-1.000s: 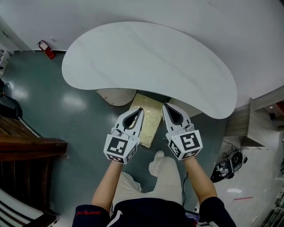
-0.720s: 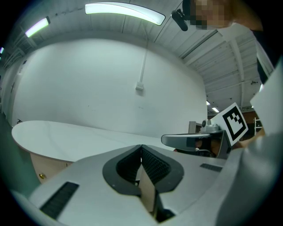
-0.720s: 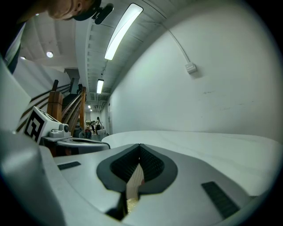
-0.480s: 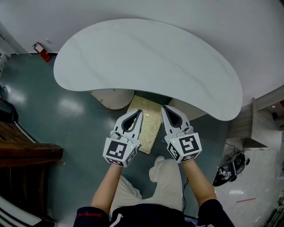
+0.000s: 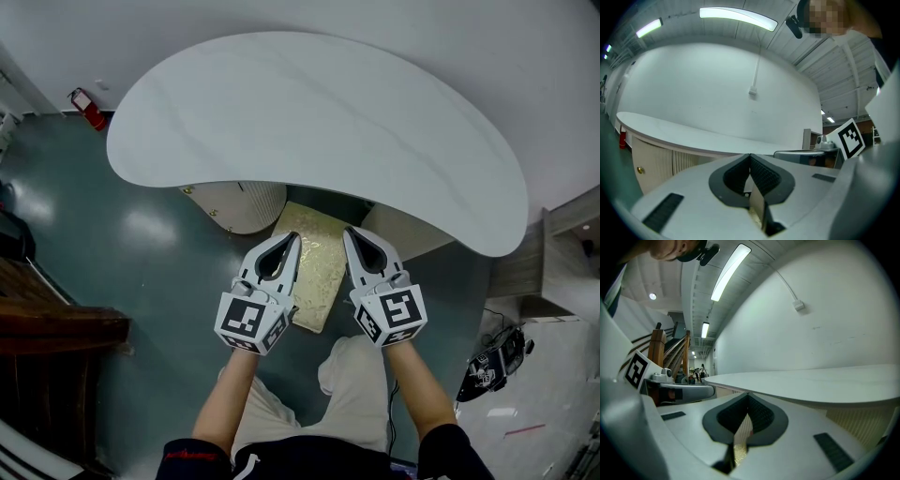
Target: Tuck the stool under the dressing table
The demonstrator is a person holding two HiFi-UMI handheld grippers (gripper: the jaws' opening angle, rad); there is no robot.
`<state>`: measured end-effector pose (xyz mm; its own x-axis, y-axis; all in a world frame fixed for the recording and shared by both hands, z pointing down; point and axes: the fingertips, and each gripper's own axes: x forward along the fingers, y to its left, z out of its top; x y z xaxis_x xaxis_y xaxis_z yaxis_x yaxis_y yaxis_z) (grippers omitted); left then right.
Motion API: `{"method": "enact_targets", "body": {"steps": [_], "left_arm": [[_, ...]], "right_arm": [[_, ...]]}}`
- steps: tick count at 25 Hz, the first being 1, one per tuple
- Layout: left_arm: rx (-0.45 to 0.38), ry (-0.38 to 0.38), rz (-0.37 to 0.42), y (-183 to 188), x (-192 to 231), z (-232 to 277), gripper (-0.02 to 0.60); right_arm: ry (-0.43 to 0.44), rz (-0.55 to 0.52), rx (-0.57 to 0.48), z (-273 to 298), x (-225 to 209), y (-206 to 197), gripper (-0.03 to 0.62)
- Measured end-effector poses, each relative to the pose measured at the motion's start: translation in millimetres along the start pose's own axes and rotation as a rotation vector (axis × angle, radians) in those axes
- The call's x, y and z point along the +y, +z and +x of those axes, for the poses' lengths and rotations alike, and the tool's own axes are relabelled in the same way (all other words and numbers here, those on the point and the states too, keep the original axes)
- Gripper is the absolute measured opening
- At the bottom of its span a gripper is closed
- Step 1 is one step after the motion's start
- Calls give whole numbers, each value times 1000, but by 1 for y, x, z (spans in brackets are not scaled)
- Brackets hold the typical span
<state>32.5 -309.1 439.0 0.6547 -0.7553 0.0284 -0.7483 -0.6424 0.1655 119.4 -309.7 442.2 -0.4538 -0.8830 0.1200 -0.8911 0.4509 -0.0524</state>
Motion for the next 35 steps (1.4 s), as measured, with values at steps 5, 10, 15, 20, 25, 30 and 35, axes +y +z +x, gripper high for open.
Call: {"method": "enact_targets", "body": {"steps": [5, 10, 15, 20, 25, 30, 35], "left_arm": [[7, 4, 3, -26, 6, -2, 17], [15, 4, 10, -50, 11, -6, 17], [21, -3, 22, -77, 14, -10, 17], [13, -17, 17, -107, 14, -9, 17], [3, -16, 24, -134, 21, -10, 17], [-5, -17, 33, -159, 28, -15, 17], [-7, -30, 55, -176, 28, -22, 17]], "right_arm": [[5, 2, 2, 5, 0, -26, 12], [5, 5, -2, 8, 0, -51, 12], [-2, 9, -16, 8, 0, -78, 12], [1, 6, -14, 11, 2, -111, 12], [4, -7, -19, 14, 3, -139, 12], [0, -30, -33, 15, 7, -165, 12], [-10, -49, -38, 10, 12, -182, 12]]}}
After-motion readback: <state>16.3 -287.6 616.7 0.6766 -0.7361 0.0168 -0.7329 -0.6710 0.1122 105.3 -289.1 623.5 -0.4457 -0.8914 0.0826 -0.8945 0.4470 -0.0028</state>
